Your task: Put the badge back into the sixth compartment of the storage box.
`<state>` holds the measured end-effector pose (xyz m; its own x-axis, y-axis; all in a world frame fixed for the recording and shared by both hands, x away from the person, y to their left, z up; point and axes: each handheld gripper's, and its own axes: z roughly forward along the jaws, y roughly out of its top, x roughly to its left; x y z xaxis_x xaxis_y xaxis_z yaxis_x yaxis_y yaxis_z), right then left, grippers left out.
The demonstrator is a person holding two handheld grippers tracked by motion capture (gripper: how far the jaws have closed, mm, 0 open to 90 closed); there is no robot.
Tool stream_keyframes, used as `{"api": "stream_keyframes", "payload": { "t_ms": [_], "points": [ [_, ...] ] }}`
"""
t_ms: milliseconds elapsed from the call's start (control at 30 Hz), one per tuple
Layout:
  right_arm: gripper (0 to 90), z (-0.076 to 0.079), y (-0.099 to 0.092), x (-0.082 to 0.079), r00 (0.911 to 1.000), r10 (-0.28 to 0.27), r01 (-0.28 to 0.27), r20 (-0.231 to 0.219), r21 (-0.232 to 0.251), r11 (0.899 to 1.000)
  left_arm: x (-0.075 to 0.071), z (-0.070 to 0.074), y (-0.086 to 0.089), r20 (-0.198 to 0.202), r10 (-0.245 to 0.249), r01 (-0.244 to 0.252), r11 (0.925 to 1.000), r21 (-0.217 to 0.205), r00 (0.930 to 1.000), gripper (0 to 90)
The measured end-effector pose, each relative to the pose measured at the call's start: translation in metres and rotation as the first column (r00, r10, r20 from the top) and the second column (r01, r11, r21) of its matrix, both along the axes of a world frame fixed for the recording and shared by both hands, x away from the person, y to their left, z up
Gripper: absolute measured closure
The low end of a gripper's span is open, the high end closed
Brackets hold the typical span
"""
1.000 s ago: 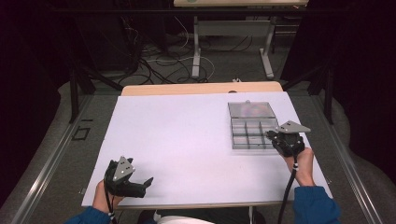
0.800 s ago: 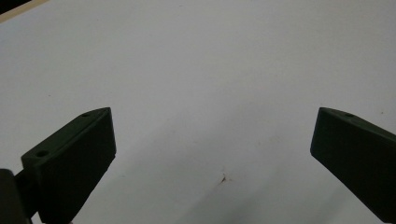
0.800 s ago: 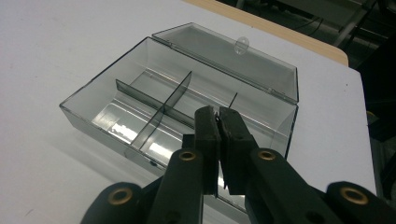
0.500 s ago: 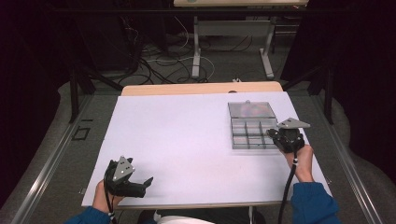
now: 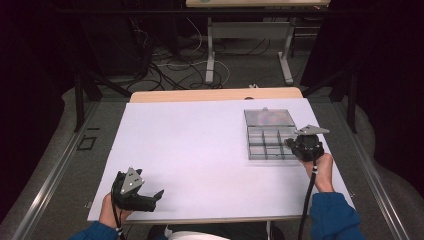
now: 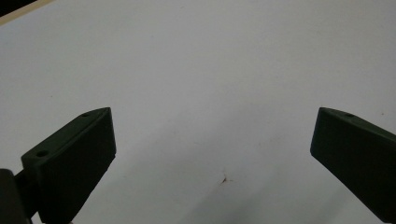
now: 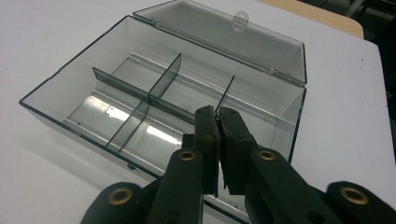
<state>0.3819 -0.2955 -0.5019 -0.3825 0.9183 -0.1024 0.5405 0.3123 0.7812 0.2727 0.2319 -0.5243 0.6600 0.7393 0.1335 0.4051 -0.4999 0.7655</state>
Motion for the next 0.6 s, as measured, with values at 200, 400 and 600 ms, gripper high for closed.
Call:
{"api": "stream_keyframes", "payload": {
  "t_ms": [200,400,600],
  "points": [
    [87.2,-0.004,-0.001,0.006,0.9995,-0.009,0.009,-0.030,0.005,1.000,0.000,0.000,0.000,0.000,0.000,0.000,1.0000,-0.002,1.0000,0.1],
    [87.2,-0.008,-0.002,0.009,0.9983,-0.015,0.015,-0.056,0.009,1.000,0.000,0.000,0.000,0.000,0.002,-0.002,1.0000,0.000,1.0000,0.1],
    [87.1,-0.011,-0.002,0.013,0.9962,-0.017,0.018,-0.085,0.004,1.000,0.000,0.000,0.000,0.000,-0.001,0.001,1.0000,-0.003,1.0000,0.1]
  ]
}}
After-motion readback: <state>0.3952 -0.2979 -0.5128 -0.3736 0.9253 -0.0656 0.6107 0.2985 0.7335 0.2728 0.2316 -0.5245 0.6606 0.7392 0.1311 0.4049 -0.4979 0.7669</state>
